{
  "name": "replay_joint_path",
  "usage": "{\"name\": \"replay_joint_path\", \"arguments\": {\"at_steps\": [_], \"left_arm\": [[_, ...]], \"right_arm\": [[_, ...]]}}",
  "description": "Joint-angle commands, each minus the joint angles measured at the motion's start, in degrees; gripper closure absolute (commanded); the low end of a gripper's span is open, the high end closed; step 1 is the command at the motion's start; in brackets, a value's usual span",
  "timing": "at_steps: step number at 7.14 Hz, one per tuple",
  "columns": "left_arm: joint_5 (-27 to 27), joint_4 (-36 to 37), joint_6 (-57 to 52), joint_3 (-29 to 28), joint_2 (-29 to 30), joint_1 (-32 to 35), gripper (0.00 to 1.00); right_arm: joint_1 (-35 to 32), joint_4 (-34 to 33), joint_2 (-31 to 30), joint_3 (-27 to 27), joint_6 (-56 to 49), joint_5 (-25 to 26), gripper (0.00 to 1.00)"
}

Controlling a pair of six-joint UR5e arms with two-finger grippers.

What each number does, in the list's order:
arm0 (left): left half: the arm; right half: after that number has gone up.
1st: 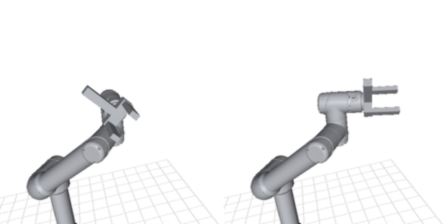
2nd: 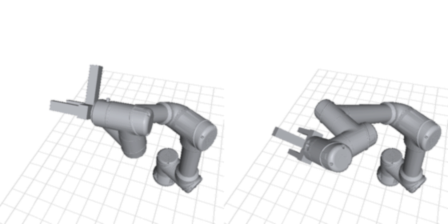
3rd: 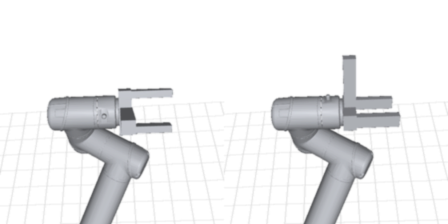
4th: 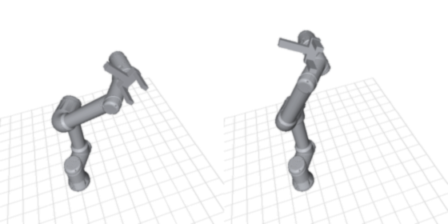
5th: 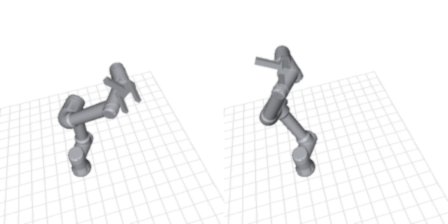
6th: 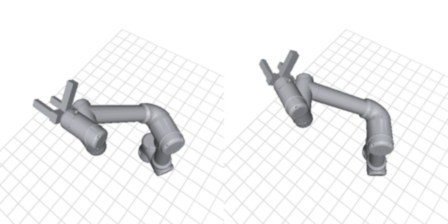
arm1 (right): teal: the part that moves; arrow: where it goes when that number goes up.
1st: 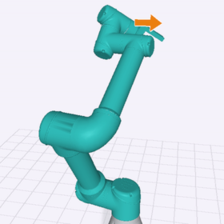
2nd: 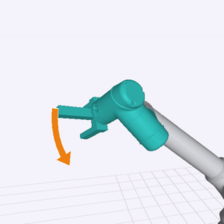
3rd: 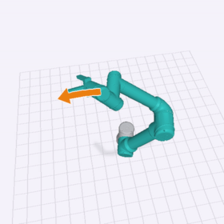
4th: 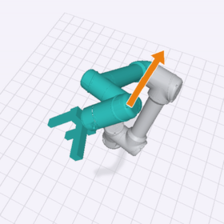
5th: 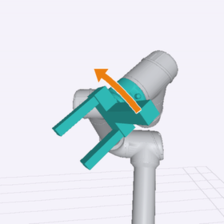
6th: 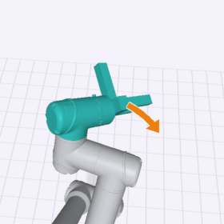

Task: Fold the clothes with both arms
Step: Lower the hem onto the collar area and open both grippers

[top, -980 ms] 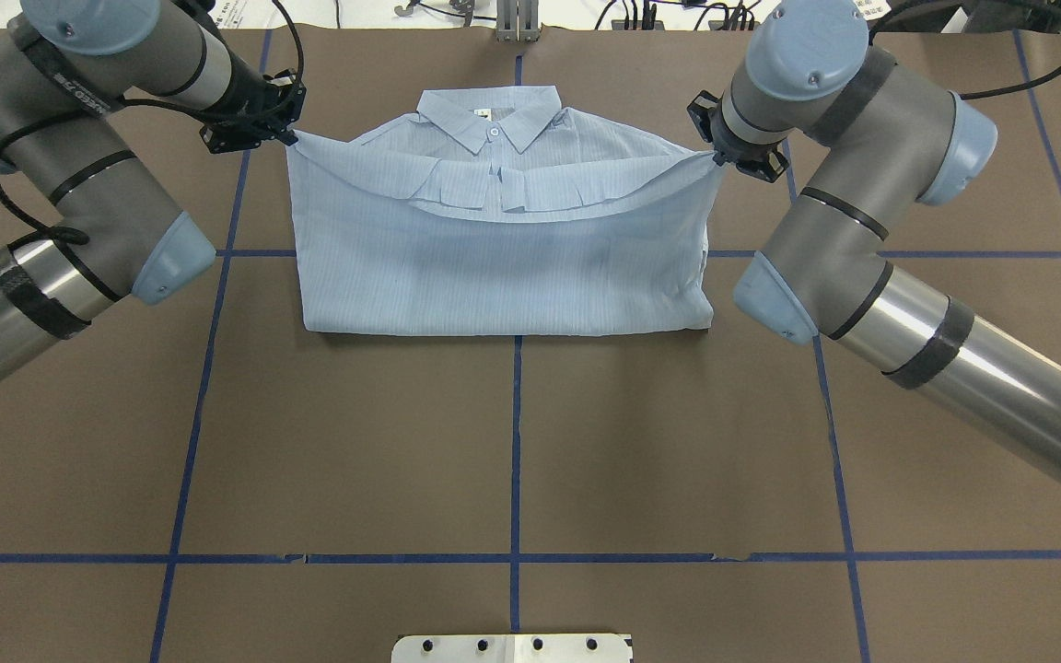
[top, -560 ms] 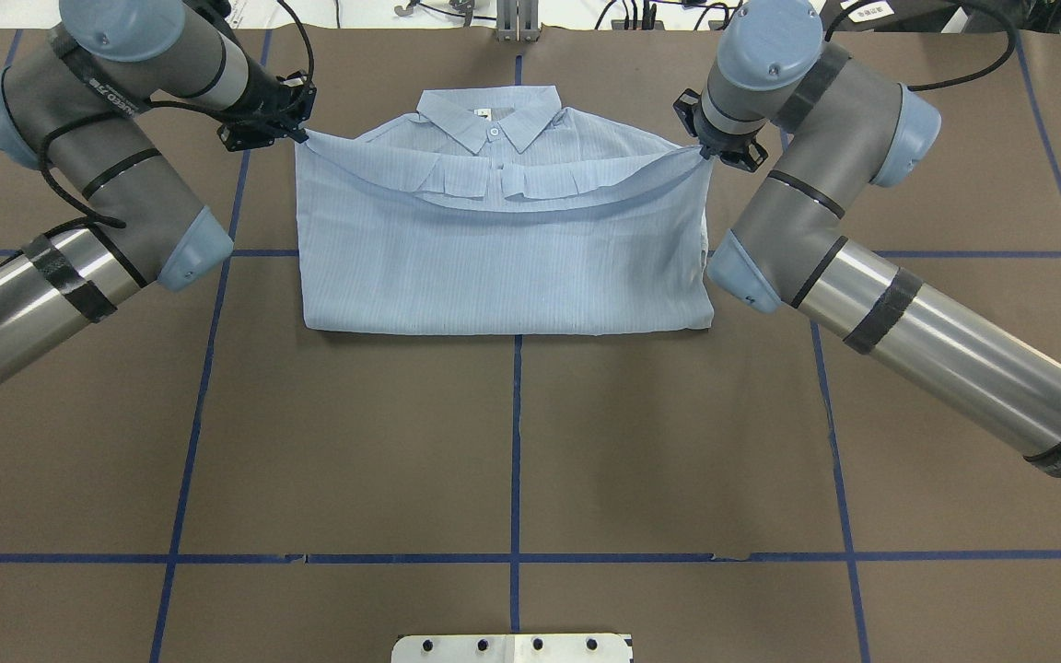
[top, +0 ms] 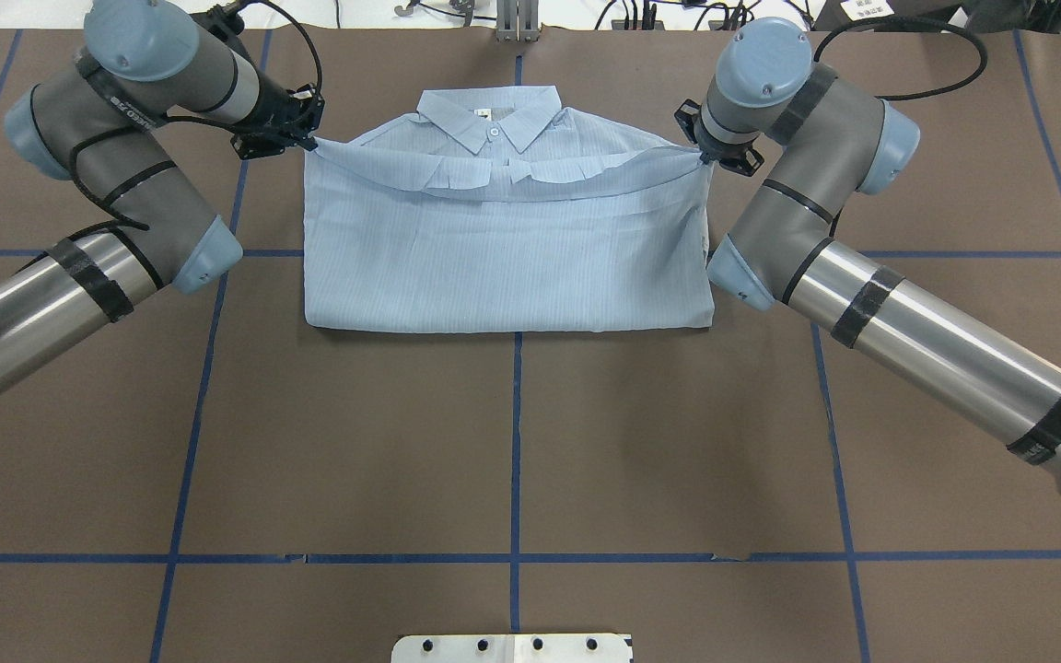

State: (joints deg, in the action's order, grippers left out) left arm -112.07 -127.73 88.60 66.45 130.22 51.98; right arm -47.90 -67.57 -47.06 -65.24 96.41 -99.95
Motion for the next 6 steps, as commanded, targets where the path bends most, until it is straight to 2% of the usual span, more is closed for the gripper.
{"name": "replay_joint_path", "arguments": {"at_steps": [1,5,6], "left_arm": [[0.01,-0.32,0.16,-0.8,2.05,-0.04,1.0],[0.1,-1.2,-0.01,-4.13,2.84,-0.65,1.0],[0.1,-1.2,-0.01,-4.14,2.85,-0.65,0.94]], "right_arm": [[-0.7,0.78,0.48,0.64,-1.22,0.11,1.0],[-0.53,0.95,0.13,0.82,-1.58,0.11,1.0],[-0.53,0.86,0.22,0.82,-1.49,0.11,0.85]]}}
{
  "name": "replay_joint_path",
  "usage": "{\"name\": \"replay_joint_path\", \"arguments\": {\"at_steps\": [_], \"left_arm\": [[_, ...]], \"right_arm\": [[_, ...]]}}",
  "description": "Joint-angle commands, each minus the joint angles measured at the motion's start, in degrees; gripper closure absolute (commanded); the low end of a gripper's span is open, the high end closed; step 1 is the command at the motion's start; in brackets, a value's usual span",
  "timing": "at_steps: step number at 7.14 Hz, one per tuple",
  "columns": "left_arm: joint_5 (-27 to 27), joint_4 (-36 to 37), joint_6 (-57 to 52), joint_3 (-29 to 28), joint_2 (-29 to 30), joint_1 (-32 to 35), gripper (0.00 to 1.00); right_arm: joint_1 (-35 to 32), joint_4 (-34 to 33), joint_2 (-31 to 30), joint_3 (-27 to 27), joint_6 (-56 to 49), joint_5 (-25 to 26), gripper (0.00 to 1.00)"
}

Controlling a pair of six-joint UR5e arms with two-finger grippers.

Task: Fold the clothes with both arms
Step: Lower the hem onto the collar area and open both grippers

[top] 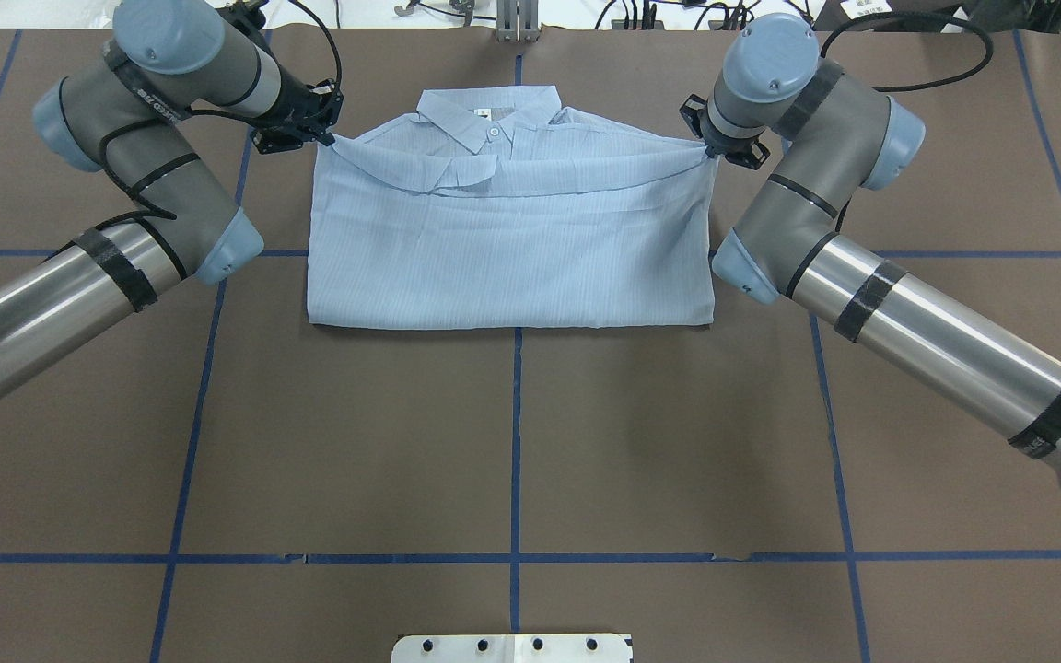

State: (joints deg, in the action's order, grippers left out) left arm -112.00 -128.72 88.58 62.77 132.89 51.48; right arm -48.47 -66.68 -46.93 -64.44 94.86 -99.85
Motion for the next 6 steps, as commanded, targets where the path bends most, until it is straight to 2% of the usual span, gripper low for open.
{"name": "replay_joint_path", "arguments": {"at_steps": [1,2,3,4,5,6], "left_arm": [[0.03,-0.21,0.1,-0.54,0.09,-0.15,0.83],[0.03,-0.39,0.19,-0.45,0.08,0.02,0.74],[-0.06,-0.39,0.37,-0.02,0.08,0.02,0.72],[-0.06,-0.39,0.89,1.21,-0.09,0.11,0.66],[-0.06,-1.17,1.33,2.7,-0.61,0.11,0.5],[-0.06,-2.57,1.16,3.5,-2.19,0.46,0.5]], "right_arm": [[0.05,-0.03,0.35,0.02,0.06,0.01,0.56],[0.05,0.05,0.35,-0.24,0.06,0.01,0.39],[0.13,0.49,0.35,-0.94,0.59,0.01,0.01],[0.74,0.58,-0.95,-4.69,1.03,0.01,0.0],[2.49,-0.11,-6.62,-13.95,2.16,-0.34,0.0],[6.07,0.49,-13.64,-22.22,4.52,-0.08,0.0]]}}
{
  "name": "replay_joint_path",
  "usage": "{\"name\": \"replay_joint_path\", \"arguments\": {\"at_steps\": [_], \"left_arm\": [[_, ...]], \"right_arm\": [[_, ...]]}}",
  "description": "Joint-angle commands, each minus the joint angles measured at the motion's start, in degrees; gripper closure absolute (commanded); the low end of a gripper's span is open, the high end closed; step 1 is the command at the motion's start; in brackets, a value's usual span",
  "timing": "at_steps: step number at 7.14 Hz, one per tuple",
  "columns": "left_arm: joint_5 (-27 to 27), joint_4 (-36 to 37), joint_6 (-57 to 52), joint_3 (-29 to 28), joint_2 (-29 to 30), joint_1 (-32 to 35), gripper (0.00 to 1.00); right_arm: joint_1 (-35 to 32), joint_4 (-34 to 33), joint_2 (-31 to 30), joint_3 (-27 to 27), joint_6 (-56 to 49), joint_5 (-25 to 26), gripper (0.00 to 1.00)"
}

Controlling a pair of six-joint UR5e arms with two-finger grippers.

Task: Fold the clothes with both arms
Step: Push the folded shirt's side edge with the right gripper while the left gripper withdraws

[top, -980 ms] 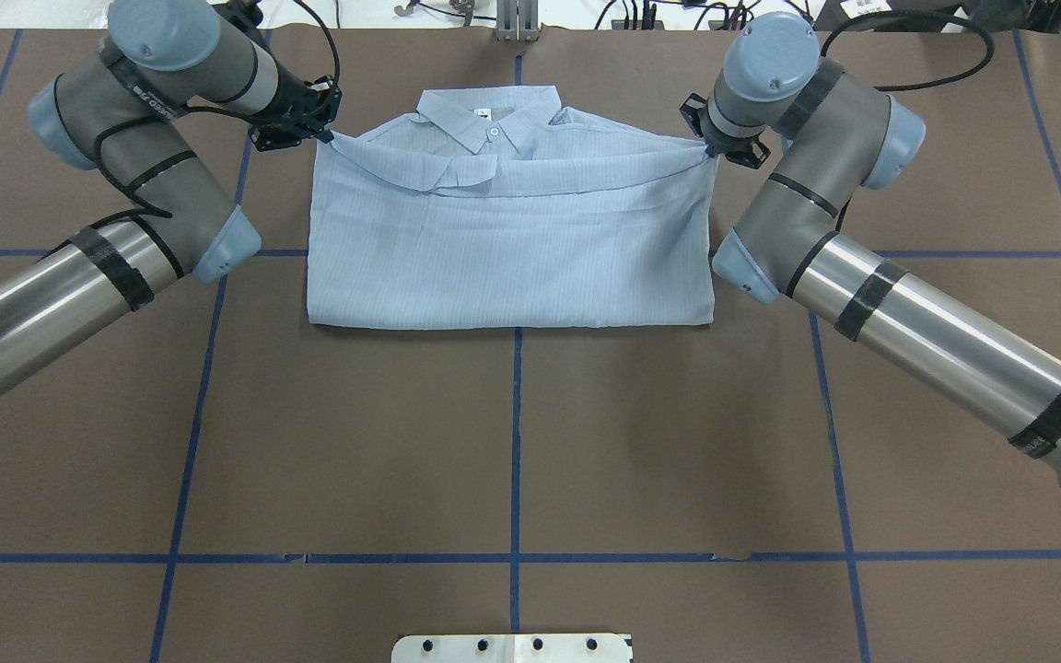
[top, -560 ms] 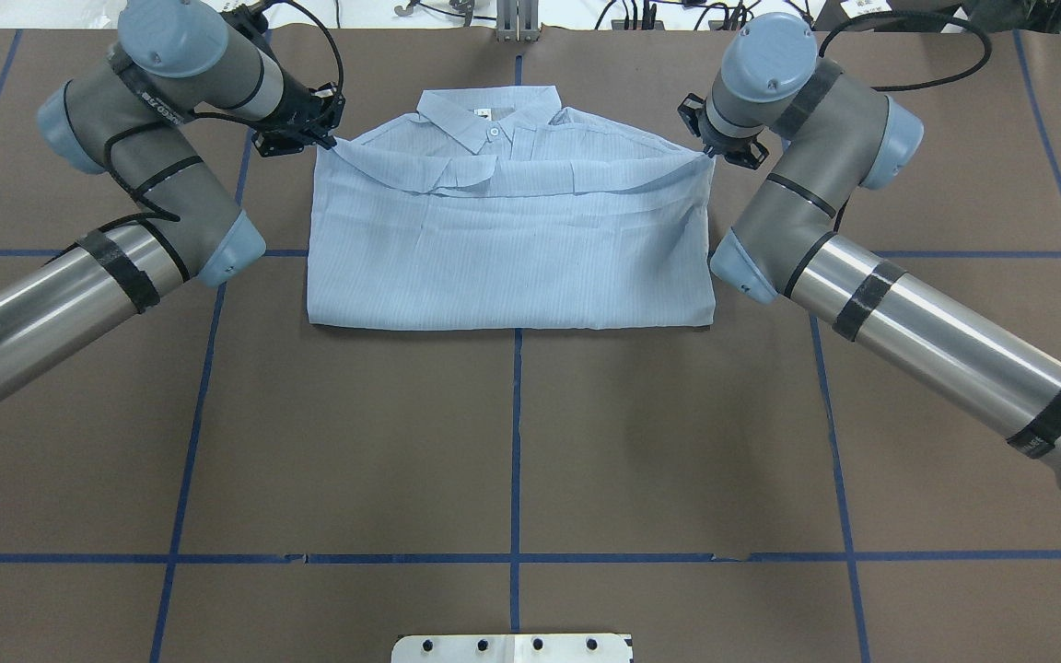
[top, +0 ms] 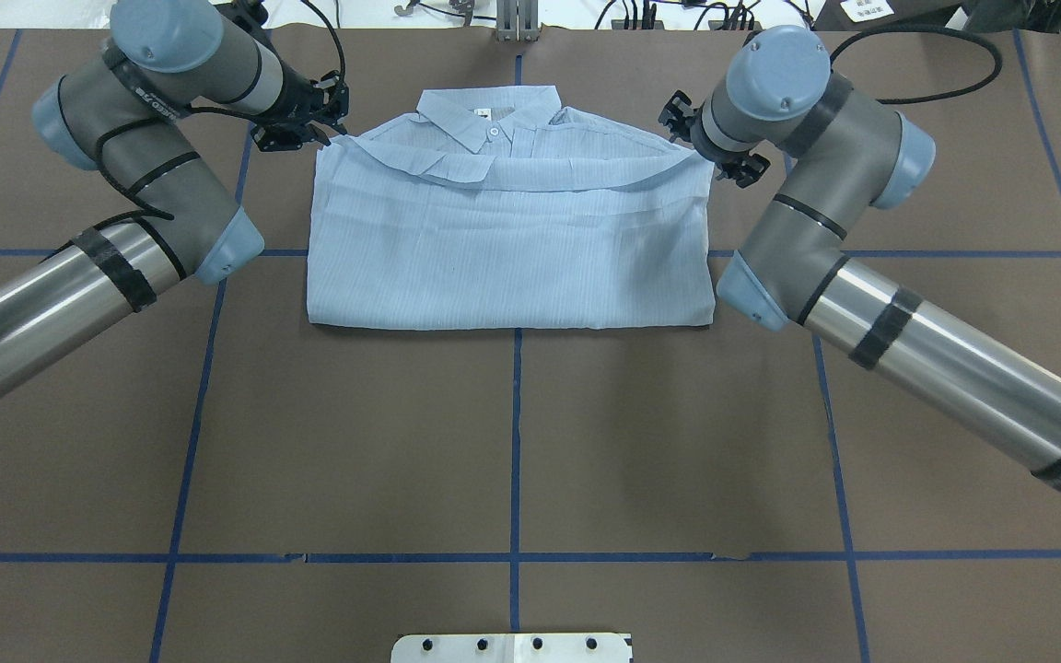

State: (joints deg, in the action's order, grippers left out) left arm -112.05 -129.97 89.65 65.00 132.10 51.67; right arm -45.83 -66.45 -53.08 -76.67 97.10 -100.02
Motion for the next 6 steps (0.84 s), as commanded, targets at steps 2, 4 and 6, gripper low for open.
{"name": "replay_joint_path", "arguments": {"at_steps": [2,4,6], "left_arm": [[-0.01,-2.83,-0.09,3.9,-4.39,2.81,0.5],[0.08,-2.75,-0.27,7.76,-8.25,3.35,0.51],[0.17,-2.57,-0.44,7.86,-8.44,3.61,0.51]], "right_arm": [[7.14,0.36,-13.86,-16.99,6.42,0.26,0.0],[9.35,0.45,-14.33,-16.49,7.91,0.26,0.0],[10.06,0.36,-14.42,-15.27,8.19,0.09,0.08]]}}
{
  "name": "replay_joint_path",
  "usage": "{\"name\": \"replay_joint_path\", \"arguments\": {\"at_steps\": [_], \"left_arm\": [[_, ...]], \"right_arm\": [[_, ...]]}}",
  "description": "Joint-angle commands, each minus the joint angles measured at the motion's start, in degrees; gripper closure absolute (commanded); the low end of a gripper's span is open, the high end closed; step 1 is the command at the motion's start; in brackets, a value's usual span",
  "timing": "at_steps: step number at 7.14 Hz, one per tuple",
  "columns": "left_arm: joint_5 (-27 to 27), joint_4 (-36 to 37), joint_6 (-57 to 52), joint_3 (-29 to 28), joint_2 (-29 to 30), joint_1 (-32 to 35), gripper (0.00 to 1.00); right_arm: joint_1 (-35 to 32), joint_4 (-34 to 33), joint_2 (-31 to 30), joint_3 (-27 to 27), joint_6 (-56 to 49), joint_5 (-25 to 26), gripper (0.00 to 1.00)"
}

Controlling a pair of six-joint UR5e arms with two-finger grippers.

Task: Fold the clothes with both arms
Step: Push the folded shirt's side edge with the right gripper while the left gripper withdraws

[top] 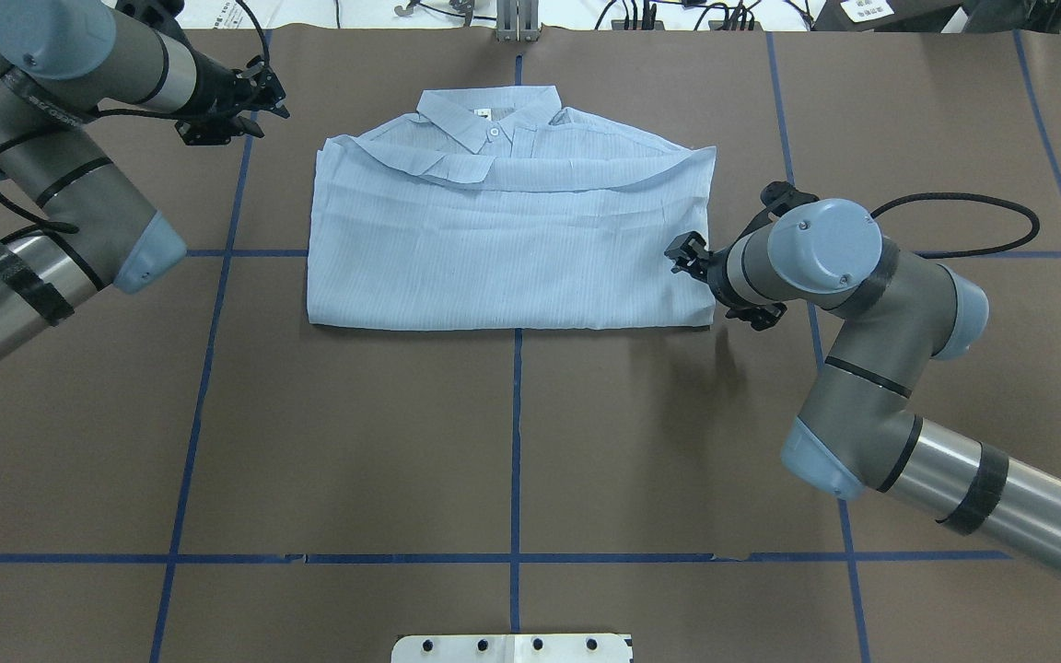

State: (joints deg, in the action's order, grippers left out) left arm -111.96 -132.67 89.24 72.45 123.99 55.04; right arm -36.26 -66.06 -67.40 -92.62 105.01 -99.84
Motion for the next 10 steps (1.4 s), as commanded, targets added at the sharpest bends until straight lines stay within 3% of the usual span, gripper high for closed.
{"name": "replay_joint_path", "arguments": {"at_steps": [1,3,6,8,10], "left_arm": [[0.07,0.14,-0.03,0.41,-0.33,0.15,0.51],[0.07,0.14,-0.03,0.41,-0.67,0.15,0.51],[-0.19,-0.13,-0.21,0.41,-0.77,0.15,0.53],[-1.24,-0.48,-0.3,2.5,-0.59,-0.11,0.54],[-10.62,0.22,1.01,9.95,-1.55,-0.55,0.53]], "right_arm": [[0.66,-0.03,-0.1,0.95,0.29,-0.1,0.23],[0.84,-0.03,0.08,0.69,0.72,-0.44,1.0],[0.66,-0.03,-2.36,-4.12,0.64,-1.58,1.0],[2.75,-1.61,-12.34,-17.17,2.04,-4.65,1.0],[7.14,-5.19,-19.5,-28.18,8.34,-12.79,1.0]]}}
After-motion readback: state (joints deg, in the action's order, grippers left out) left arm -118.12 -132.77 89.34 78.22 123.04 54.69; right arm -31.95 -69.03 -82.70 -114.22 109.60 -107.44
